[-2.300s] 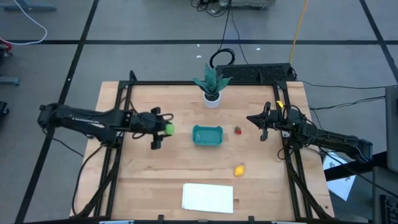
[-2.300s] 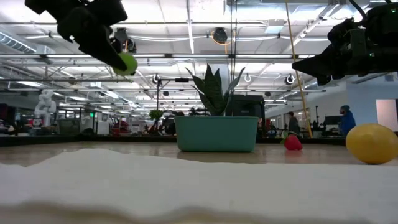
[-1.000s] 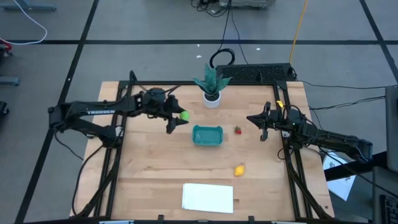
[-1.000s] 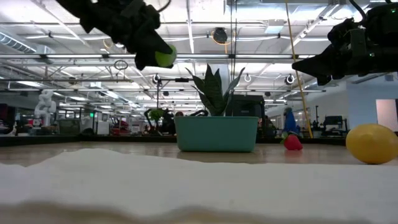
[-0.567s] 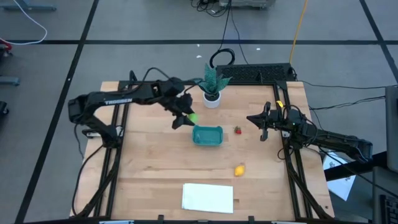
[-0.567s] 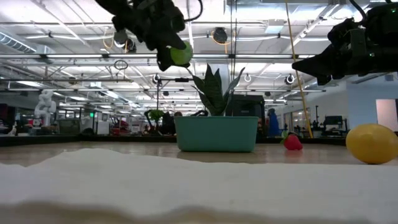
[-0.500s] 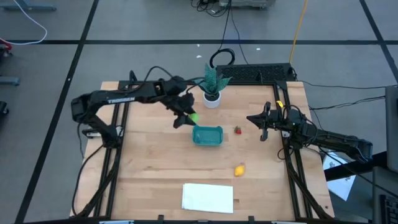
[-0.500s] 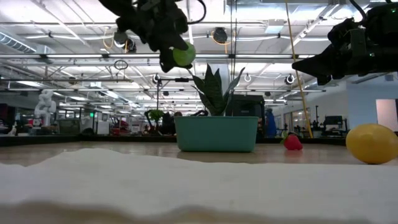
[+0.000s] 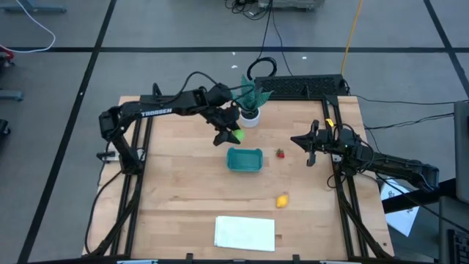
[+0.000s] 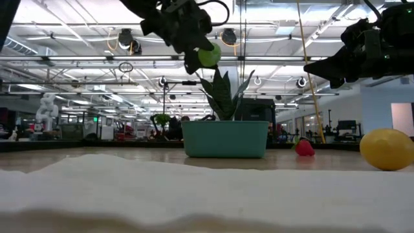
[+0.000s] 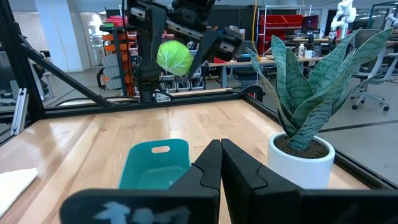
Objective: Pick and placing Produce into tupperware
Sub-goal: Put the green cabbage into the green bin
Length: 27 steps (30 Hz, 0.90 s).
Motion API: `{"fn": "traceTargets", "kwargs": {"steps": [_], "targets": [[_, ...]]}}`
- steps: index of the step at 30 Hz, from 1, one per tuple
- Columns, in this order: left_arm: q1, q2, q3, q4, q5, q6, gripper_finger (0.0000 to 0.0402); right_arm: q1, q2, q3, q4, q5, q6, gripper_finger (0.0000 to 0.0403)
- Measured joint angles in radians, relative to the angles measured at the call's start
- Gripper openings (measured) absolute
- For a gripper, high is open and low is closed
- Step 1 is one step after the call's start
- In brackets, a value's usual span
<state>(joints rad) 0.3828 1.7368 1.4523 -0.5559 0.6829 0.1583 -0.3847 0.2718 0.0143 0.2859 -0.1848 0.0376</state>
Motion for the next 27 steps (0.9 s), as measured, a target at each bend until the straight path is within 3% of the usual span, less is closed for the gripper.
{"fn": "traceTargets", "kwargs": {"steps": [13,23,27], "targets": [[-0.019,0.14,0.058,0.001,0.028,0.217,0.0239,0.0,0.0,0.0,0.0,0.0,0.002,0.0],[-0.064,0.221,0.057,-0.101,0.021,0.541,0.0239,0.0,0.0,0.0,0.0,0.0,0.0,0.0],[-0.086,0.232,0.057,-0.088,-0.049,0.582,0.0239,0.0,0.0,0.0,0.001,0.0,0.0,0.0]]}}
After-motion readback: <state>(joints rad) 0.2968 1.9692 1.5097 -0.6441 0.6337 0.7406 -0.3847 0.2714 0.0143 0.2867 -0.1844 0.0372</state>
